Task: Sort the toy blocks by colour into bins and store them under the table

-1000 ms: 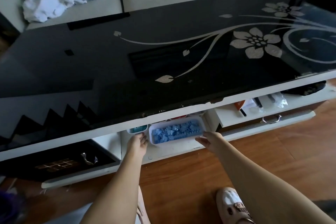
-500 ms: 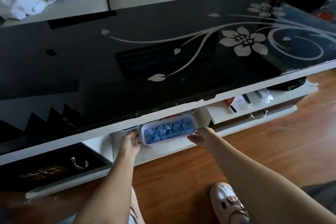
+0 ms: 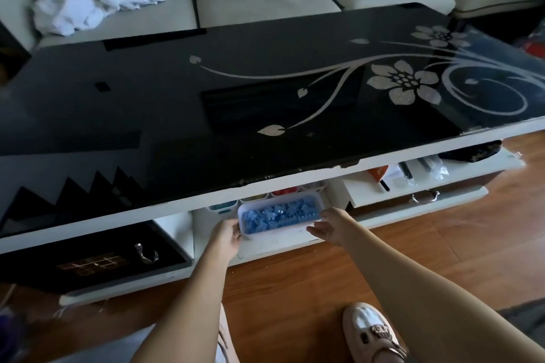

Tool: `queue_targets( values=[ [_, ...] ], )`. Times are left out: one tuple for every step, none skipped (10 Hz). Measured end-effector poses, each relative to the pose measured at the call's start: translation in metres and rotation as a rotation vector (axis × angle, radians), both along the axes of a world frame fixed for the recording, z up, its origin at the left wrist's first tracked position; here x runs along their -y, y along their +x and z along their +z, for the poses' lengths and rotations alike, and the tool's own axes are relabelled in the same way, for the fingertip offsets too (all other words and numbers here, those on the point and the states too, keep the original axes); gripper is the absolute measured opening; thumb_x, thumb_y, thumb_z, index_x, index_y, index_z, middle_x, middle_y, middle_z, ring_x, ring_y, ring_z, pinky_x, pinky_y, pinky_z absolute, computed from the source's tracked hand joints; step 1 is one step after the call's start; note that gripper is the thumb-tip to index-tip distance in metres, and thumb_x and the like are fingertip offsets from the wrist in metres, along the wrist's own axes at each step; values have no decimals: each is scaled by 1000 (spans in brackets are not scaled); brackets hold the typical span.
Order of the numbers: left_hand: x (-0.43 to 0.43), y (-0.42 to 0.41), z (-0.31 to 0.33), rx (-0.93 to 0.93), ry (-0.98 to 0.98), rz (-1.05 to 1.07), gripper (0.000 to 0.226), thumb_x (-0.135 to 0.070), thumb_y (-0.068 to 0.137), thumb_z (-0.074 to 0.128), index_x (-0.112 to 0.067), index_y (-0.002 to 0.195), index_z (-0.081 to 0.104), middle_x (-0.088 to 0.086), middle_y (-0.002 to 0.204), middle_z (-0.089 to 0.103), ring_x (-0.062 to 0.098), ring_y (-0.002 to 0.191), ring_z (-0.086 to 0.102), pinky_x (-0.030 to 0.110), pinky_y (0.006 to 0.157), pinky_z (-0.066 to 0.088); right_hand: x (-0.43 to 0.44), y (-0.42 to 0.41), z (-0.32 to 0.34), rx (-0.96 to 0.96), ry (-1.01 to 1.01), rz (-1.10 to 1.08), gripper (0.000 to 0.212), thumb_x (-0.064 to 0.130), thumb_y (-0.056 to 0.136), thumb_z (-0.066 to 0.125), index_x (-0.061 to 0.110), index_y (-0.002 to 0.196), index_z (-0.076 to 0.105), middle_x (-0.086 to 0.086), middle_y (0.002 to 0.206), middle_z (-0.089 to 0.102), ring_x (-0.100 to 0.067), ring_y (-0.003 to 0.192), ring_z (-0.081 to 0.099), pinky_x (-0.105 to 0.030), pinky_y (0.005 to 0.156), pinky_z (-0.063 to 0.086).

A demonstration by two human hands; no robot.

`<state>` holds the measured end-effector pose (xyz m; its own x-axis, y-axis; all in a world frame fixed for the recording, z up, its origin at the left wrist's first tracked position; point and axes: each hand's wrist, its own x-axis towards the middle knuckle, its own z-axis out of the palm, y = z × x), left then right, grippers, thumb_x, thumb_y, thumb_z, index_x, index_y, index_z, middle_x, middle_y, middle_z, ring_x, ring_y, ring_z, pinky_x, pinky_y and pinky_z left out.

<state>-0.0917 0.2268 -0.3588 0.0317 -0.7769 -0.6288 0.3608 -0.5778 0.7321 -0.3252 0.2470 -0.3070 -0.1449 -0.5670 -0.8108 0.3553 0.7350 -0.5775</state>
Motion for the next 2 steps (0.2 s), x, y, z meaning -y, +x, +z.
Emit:
queue_targets(
  values=[
    [-14,-10,23,335,38,-230,14,-3,93,43,-2,100,55,12,95,58,20,82,56,28,65,47,1,-1,10,-104,17,135,25,6,94,50,1,117,42,-23,125,45,-35,106,58,-36,61,59],
    [-17,-21,42,572,55,-421,15,-14,96,46,-3,103,53,9,98,56,21,93,57,31,76,46,1,-1,25,-223,22,326,39,17,96,51,1,130,41,-16,102,52,-25,75,60,-29,58,52]
  ],
)
